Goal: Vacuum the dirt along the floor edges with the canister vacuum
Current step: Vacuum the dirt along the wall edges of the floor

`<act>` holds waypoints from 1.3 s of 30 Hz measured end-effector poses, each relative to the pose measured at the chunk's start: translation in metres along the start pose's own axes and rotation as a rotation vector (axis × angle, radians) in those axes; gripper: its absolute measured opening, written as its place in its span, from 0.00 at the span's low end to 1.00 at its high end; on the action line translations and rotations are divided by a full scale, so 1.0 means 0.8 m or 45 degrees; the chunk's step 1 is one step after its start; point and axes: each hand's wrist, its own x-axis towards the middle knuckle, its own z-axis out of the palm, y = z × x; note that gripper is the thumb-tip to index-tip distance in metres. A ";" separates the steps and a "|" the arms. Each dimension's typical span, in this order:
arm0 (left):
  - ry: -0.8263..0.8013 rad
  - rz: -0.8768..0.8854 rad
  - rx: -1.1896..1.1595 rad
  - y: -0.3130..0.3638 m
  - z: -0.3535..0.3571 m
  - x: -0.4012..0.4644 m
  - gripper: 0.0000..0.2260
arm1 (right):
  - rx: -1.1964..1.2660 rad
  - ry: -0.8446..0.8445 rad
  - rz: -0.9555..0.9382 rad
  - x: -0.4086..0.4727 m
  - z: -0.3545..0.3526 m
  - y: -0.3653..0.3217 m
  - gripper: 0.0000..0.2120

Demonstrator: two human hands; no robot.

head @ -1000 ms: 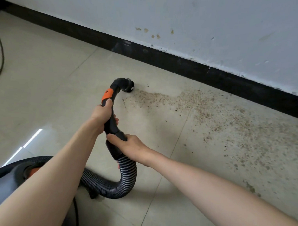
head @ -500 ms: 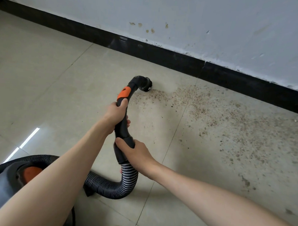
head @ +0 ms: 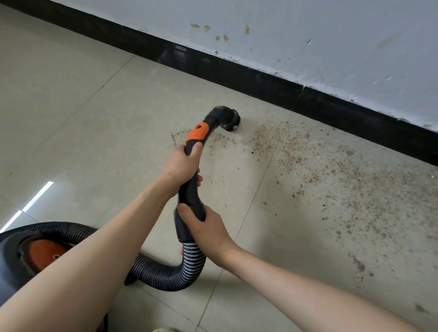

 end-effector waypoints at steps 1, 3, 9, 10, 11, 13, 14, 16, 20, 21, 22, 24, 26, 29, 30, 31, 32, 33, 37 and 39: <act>0.049 0.011 -0.047 0.002 -0.009 0.003 0.10 | -0.049 -0.030 -0.008 0.006 0.001 -0.007 0.14; 0.143 0.034 -0.136 0.009 -0.028 0.011 0.10 | -0.147 -0.097 -0.028 0.021 0.002 -0.025 0.15; 0.240 -0.106 -0.225 0.026 -0.057 0.040 0.12 | -0.203 -0.246 0.010 0.056 -0.002 -0.066 0.18; 0.223 -0.127 -0.213 0.026 -0.054 0.043 0.12 | -0.184 -0.239 0.017 0.058 -0.004 -0.063 0.18; 0.202 -0.136 -0.193 0.025 -0.049 0.046 0.12 | -0.161 -0.225 0.018 0.057 -0.006 -0.059 0.18; 0.148 -0.112 -0.139 0.024 -0.033 0.047 0.11 | -0.088 -0.177 0.015 0.054 -0.011 -0.048 0.18; 0.122 -0.088 -0.107 0.025 -0.025 0.047 0.11 | -0.042 -0.149 0.011 0.051 -0.015 -0.042 0.18; 0.075 -0.048 -0.052 0.027 -0.008 0.046 0.12 | 0.016 -0.094 -0.004 0.044 -0.021 -0.033 0.17; -0.020 -0.024 -0.021 0.027 0.015 0.035 0.13 | -0.001 0.010 -0.040 0.030 -0.027 -0.016 0.16; -0.040 -0.023 -0.023 0.026 0.019 0.032 0.13 | 0.010 0.023 -0.043 0.026 -0.027 -0.013 0.15; -0.059 -0.019 -0.020 0.024 0.021 0.027 0.13 | 0.037 0.031 -0.043 0.021 -0.027 -0.009 0.15; -0.092 -0.013 -0.007 0.018 0.023 0.019 0.13 | 0.103 0.039 -0.029 0.012 -0.024 -0.004 0.15; -0.114 -0.009 0.002 0.013 0.020 0.011 0.14 | 0.140 0.037 -0.005 0.003 -0.018 0.002 0.15; -0.095 -0.039 -0.029 0.002 0.010 0.001 0.14 | 0.063 0.028 0.011 -0.003 -0.007 0.006 0.15; -0.068 -0.055 -0.054 -0.001 0.005 -0.002 0.14 | 0.023 0.019 0.011 -0.004 -0.004 0.005 0.15; -0.027 -0.070 -0.079 -0.004 -0.002 -0.003 0.13 | -0.011 0.001 0.008 -0.003 -0.002 0.002 0.15; 0.026 -0.082 -0.101 -0.006 -0.010 -0.004 0.13 | -0.045 -0.029 -0.001 -0.002 -0.001 -0.002 0.14; 0.088 -0.093 -0.119 -0.009 -0.020 -0.005 0.12 | -0.084 -0.070 -0.012 0.000 0.001 -0.008 0.14; 0.328 -0.167 -0.200 -0.024 -0.063 -0.010 0.13 | -0.211 -0.268 -0.004 0.007 0.016 -0.028 0.16; 0.383 -0.199 -0.233 -0.035 -0.079 -0.016 0.14 | -0.272 -0.339 0.010 0.006 0.028 -0.028 0.18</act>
